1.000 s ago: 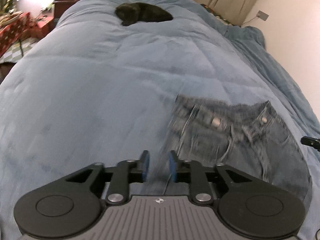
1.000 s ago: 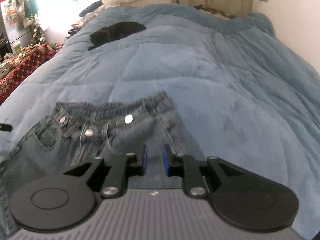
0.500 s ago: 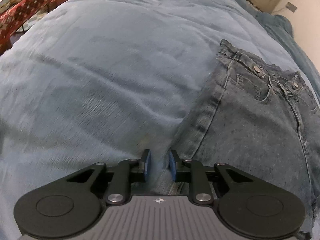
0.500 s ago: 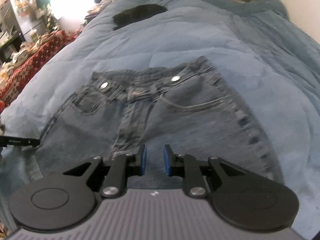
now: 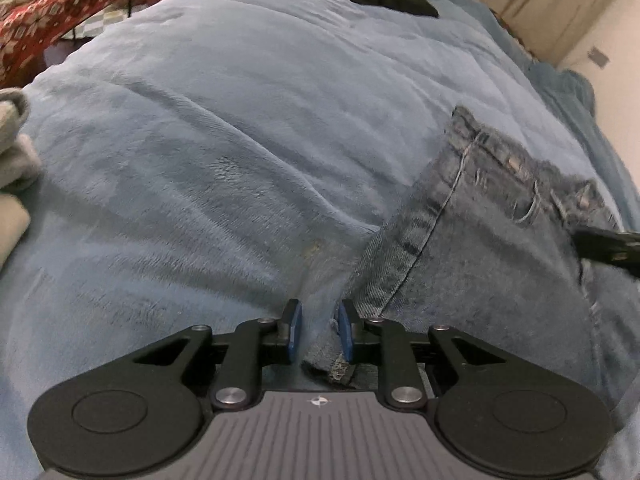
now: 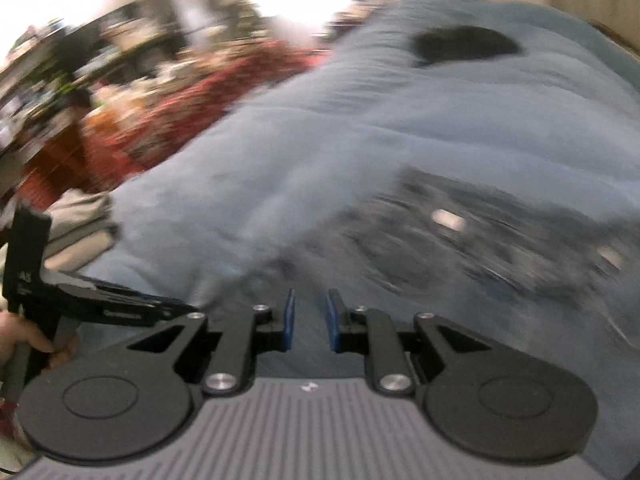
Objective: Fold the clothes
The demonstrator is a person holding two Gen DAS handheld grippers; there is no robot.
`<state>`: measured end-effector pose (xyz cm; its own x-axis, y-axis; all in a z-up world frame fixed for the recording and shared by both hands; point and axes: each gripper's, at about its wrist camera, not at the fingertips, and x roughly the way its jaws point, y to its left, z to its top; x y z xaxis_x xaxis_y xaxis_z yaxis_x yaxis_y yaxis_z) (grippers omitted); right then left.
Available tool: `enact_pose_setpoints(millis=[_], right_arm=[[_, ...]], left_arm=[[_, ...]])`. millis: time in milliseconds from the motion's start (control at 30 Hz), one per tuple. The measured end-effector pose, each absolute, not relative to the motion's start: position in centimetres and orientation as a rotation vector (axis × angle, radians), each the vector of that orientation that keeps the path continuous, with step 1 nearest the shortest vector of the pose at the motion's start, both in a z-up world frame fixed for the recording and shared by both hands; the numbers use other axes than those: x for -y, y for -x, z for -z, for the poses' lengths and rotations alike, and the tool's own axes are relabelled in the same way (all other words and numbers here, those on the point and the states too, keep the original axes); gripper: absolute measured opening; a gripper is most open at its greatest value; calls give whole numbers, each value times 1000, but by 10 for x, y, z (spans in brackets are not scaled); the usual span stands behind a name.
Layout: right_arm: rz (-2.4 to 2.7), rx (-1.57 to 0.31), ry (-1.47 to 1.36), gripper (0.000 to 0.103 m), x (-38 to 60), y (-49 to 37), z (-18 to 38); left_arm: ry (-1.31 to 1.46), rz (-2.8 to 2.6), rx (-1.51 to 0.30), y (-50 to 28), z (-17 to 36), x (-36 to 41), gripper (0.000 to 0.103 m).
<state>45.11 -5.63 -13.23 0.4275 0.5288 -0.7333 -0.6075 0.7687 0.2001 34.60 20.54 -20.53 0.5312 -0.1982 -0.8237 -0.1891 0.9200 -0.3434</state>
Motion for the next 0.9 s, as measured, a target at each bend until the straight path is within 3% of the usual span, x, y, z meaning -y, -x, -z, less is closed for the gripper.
enact_pose_setpoints(millis=[67,133,367,467,500,900], right_arm=[[-785,-890,150,11,29,-456,144],[-844,-915,191,11,5,-459,157],[-913,-986,291,11,-33,-472,194],[-929,-999,304,11,-37,-480,200],[-937,-1000,309,11,-38,-482,201],[-925,-920,507,7,-34,-534,202]], left_arm=[[434,22,-1016,-342,202,-208,22],[431,63,-1024,-339,205,-210,32],[502,147,-1048,-342,223,-222,32],[484,150,-1058,-346,223,-220,19],[475,115,-1054,-345,221,-219,9],[525,-75,-1047,-323,210,-223,1]])
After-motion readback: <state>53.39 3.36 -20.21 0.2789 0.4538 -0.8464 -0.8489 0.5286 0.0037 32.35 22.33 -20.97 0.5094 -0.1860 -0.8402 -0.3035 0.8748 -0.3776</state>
